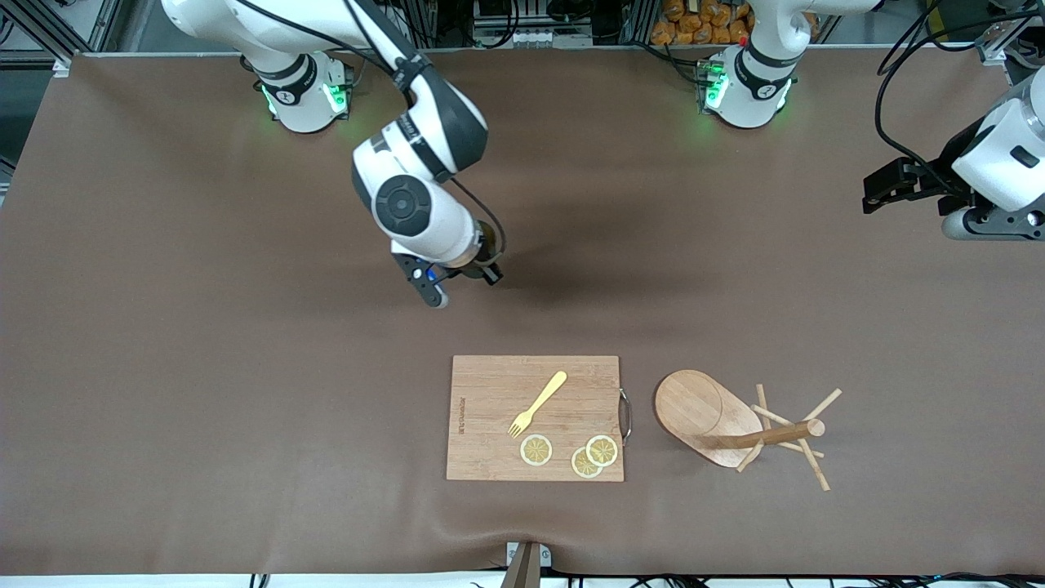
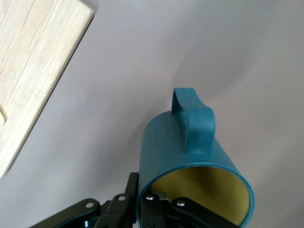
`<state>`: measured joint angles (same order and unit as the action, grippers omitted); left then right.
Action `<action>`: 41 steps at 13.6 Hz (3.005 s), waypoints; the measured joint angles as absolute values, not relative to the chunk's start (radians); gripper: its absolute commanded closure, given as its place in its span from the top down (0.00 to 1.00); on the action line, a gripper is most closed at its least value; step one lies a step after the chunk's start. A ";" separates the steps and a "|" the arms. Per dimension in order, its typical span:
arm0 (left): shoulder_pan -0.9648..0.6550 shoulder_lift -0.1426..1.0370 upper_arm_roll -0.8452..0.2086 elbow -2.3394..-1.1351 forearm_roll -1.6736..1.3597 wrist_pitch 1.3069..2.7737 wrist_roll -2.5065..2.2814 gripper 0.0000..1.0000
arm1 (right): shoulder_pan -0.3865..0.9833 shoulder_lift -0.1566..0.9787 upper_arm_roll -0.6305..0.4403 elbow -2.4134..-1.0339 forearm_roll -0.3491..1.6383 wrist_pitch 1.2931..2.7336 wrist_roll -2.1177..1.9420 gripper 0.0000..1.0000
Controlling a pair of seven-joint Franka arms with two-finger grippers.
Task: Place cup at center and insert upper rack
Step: 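Lower the teal mug onto the table center with the right gripper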
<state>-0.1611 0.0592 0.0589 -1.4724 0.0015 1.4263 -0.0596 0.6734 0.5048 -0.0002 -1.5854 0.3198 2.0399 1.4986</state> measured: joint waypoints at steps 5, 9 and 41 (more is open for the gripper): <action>-0.160 0.059 0.059 -1.473 0.001 1.426 -0.060 1.00 | 0.726 0.587 -0.001 -1.536 0.428 2.168 1.630 0.00; -0.161 0.059 0.058 -1.473 0.001 1.426 -0.060 1.00 | 0.789 0.643 0.000 -1.509 0.434 2.247 1.751 0.00; -0.162 0.059 0.058 -1.474 0.001 1.426 -0.060 1.00 | 0.896 0.752 -0.006 -1.494 0.466 2.384 1.952 0.89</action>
